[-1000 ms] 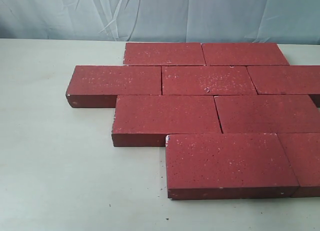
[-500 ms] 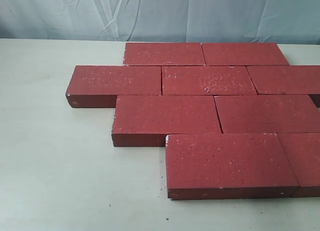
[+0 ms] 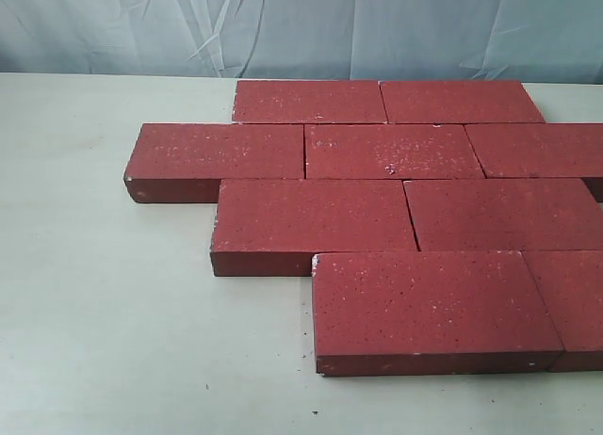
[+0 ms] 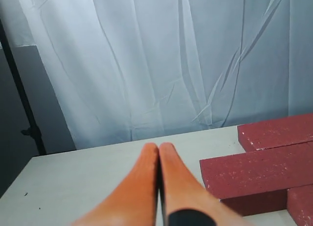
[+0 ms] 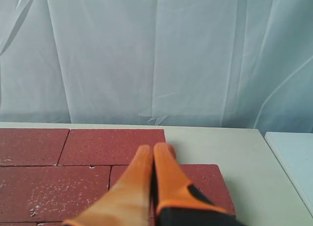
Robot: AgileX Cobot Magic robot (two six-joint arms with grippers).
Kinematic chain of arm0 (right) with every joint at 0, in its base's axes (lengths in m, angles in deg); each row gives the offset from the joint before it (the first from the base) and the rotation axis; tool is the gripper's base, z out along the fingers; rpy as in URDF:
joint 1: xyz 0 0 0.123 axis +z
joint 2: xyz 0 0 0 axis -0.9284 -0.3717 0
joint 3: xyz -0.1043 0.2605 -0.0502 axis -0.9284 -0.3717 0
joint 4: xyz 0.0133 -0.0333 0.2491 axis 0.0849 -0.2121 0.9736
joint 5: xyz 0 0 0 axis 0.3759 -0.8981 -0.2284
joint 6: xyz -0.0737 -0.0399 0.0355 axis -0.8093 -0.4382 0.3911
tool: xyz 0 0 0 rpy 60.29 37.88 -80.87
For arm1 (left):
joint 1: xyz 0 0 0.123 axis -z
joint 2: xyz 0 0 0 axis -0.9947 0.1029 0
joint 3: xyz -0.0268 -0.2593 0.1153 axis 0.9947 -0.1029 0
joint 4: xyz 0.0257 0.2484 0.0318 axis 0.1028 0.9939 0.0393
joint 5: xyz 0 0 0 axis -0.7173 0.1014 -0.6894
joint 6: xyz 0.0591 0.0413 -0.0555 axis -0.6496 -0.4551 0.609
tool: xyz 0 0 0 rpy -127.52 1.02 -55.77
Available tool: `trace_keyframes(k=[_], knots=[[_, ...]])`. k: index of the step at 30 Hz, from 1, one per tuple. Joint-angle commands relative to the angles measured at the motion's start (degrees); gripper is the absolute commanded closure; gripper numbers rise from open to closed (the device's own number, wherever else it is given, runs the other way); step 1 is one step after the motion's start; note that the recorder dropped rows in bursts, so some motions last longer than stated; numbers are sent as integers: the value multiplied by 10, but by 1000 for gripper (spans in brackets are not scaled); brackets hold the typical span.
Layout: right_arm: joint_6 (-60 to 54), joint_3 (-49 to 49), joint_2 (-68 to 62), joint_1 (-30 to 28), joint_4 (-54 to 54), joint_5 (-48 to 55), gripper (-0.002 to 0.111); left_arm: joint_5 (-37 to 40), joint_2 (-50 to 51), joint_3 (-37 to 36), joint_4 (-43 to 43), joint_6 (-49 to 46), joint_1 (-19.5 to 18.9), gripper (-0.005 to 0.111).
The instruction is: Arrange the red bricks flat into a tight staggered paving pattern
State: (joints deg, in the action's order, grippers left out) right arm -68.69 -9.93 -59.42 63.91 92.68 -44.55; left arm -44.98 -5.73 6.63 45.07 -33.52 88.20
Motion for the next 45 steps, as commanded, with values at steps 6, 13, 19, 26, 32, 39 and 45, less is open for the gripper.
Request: trace_keyframes(k=[6, 13, 19, 26, 32, 39, 45], knots=[[2, -2, 3, -3, 0, -4, 109, -13, -71, -62, 46, 56, 1, 107], [2, -2, 3, -3, 0, -4, 109, -13, -103, -108, 52, 71, -16, 107], [2, -2, 3, -3, 0, -4, 109, -21, -103, -144, 30, 71, -25, 107], [2, -2, 3, -3, 0, -7, 109, -37, -103, -180, 17, 71, -25, 107], [3, -2, 3, -3, 0, -6, 109, -38, -103, -199, 17, 71, -25, 107], [3, -2, 3, -3, 0, -6, 109, -24, -103, -199, -2, 71, -32, 107], [3, -2, 3, -3, 0, -6, 109, -27, -103, -199, -5, 71, -34, 107]])
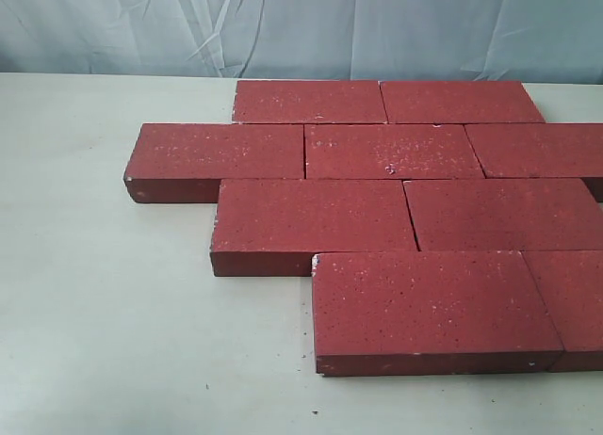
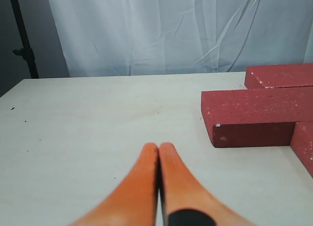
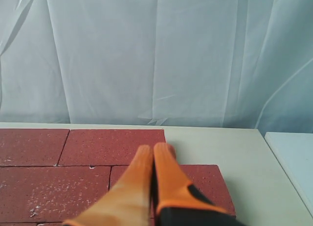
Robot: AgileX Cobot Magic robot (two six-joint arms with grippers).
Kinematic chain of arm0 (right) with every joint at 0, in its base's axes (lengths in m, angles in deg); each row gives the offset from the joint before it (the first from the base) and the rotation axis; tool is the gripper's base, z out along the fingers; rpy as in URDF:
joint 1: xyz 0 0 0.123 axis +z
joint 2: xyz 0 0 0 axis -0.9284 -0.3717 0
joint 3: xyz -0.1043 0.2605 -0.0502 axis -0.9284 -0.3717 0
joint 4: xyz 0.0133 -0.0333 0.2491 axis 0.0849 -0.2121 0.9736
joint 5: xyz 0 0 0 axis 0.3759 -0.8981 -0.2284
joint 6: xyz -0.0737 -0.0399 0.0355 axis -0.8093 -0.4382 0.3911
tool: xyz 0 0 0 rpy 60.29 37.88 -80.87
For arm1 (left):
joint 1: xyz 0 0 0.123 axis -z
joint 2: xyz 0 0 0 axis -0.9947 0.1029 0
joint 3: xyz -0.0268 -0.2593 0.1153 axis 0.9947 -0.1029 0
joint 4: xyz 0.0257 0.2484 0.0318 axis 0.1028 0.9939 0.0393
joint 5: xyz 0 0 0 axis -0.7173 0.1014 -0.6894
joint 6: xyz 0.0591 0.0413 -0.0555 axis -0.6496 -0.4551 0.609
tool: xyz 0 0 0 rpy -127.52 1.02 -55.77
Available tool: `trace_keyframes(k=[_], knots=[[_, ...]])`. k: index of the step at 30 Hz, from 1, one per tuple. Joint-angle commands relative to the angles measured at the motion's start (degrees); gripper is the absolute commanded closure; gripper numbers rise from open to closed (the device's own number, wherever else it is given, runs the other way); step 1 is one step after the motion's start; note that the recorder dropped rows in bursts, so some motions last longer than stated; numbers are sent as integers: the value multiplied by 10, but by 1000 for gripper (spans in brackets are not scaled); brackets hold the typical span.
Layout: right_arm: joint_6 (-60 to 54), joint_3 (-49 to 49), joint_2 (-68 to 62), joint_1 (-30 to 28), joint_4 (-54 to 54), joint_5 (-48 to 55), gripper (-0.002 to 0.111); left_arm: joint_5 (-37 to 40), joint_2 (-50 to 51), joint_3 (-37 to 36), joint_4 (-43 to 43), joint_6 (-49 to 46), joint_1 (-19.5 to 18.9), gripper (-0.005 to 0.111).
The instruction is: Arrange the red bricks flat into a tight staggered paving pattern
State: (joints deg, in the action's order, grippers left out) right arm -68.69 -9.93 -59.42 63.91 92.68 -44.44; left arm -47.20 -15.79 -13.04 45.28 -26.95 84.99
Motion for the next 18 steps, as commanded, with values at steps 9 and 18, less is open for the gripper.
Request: trace_keyframes(k=[9, 18], knots=[[2, -2, 3, -3, 0, -5, 109, -12, -3, -3, -6, 5, -2, 107], [2, -2, 3, -3, 0, -5, 109, -12, -3, -3, -6, 5, -2, 107]])
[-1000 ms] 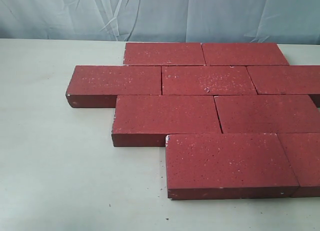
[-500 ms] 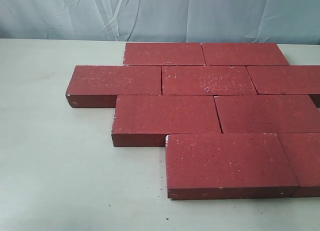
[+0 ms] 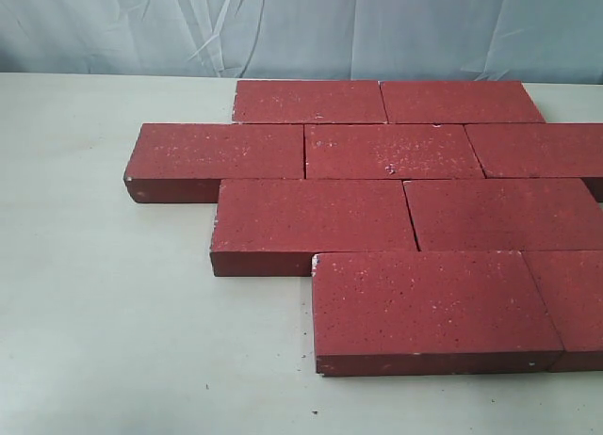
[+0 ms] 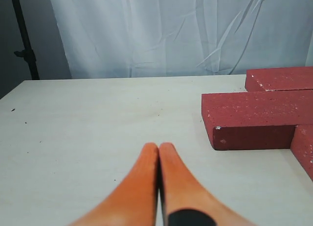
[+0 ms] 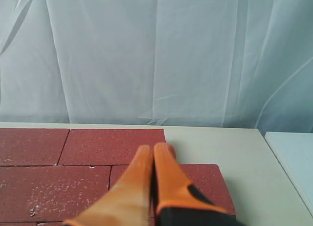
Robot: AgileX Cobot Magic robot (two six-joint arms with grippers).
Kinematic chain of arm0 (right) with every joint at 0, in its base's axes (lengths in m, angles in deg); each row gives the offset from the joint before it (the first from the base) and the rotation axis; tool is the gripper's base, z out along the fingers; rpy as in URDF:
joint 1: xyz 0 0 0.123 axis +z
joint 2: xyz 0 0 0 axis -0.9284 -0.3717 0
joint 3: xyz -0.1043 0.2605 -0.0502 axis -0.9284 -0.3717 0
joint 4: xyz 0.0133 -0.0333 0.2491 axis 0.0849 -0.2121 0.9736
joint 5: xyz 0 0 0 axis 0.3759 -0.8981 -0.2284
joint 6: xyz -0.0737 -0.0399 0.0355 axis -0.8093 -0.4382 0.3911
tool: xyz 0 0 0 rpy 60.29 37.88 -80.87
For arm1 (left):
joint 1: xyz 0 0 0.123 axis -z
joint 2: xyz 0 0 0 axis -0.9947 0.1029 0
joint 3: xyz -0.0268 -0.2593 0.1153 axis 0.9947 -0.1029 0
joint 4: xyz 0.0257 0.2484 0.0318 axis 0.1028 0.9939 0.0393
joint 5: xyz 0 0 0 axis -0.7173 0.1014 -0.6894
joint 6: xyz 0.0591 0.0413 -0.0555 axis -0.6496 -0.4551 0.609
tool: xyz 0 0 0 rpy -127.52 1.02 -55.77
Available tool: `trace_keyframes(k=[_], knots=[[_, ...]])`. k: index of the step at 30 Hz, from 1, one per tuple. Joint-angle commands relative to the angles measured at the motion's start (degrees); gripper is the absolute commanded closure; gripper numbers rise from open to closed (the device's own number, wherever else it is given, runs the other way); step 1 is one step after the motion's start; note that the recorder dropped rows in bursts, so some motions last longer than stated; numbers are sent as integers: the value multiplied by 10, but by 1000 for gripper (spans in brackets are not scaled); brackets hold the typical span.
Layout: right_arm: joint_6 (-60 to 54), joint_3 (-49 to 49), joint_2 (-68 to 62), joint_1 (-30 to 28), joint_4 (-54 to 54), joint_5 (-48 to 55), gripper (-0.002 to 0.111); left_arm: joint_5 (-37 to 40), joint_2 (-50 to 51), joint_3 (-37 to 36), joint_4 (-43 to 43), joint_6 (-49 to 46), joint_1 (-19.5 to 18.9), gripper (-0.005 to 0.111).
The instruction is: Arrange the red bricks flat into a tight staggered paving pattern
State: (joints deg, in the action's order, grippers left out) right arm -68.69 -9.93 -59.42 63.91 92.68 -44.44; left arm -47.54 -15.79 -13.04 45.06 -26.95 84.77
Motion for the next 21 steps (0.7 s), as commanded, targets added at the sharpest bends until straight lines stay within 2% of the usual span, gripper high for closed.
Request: trace_keyframes(k=[1, 13, 21], knots=[[2, -2, 3, -3, 0, -5, 109, -8, -3, -3, -4, 5, 0, 107], [2, -8, 12, -3, -5, -15, 109, -8, -3, -3, -4, 5, 0, 107], [-6, -93, 94, -3, -56, -27, 109, -8, -3, -3, -4, 5, 0, 107]])
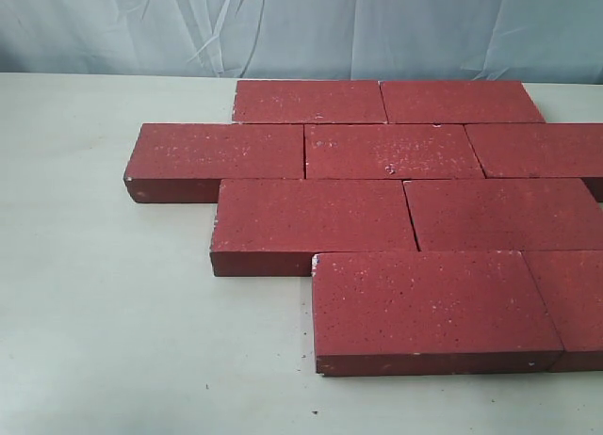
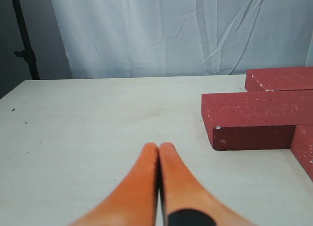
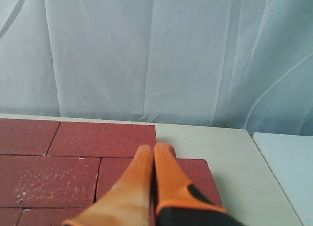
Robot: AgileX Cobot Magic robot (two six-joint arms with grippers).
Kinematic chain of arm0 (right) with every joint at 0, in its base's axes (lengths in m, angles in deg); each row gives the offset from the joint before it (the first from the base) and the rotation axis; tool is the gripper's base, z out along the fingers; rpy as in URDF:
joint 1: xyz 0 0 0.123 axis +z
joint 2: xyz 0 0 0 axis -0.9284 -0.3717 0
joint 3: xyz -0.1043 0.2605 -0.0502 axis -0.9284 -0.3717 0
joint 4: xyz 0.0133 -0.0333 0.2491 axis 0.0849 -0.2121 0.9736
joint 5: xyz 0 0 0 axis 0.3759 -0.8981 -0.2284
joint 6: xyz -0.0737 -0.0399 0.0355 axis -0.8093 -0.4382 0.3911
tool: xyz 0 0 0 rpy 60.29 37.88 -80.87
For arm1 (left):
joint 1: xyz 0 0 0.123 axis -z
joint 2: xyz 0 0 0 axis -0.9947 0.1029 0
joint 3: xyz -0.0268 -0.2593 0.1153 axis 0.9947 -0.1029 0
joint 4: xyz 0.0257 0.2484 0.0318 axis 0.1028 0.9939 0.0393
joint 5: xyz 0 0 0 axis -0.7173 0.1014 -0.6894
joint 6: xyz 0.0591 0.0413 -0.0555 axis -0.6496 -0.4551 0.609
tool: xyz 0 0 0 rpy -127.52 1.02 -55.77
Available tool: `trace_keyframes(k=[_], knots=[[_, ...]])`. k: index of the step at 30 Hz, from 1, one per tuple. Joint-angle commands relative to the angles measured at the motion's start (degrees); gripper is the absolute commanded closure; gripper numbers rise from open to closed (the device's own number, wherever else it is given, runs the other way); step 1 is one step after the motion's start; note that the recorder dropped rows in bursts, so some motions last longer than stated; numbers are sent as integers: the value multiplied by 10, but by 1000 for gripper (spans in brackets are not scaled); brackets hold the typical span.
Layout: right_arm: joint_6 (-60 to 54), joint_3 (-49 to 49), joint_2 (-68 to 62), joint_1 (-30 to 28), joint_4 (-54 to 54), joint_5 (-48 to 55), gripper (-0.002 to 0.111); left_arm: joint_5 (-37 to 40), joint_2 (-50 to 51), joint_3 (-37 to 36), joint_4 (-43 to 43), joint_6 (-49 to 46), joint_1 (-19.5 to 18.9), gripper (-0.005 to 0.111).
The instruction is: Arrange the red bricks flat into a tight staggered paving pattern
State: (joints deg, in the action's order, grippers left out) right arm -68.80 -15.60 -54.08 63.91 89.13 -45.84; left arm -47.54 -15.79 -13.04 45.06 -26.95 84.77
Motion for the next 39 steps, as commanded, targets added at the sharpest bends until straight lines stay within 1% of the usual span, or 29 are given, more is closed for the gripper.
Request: trace_keyframes(k=[1, 11, 14, 24, 30, 34, 39], knots=[[-5, -49, 54, -3, -21, -13, 109, -8, -3, -3, -4, 5, 0, 107], [-5, -173, 215, -3, -16, -27, 109, -8, -3, -3, -4, 5, 0, 107], [-5, -192, 259, -3, -16, -26, 109, -8, -3, -3, -4, 5, 0, 107], [-5, -193, 272, -3, 6, -8, 109, -8, -3, -3, -4, 5, 0, 107], [-1, -193, 273, -3, 0, -6, 109, -8, -3, -3, -4, 5, 0, 107], [44, -221, 291, -3, -30, -12, 109, -8, -3, -3, -4, 5, 0, 107], [49, -266, 322, -3, -30, -16, 109, -8, -3, -3, -4, 5, 0, 107]])
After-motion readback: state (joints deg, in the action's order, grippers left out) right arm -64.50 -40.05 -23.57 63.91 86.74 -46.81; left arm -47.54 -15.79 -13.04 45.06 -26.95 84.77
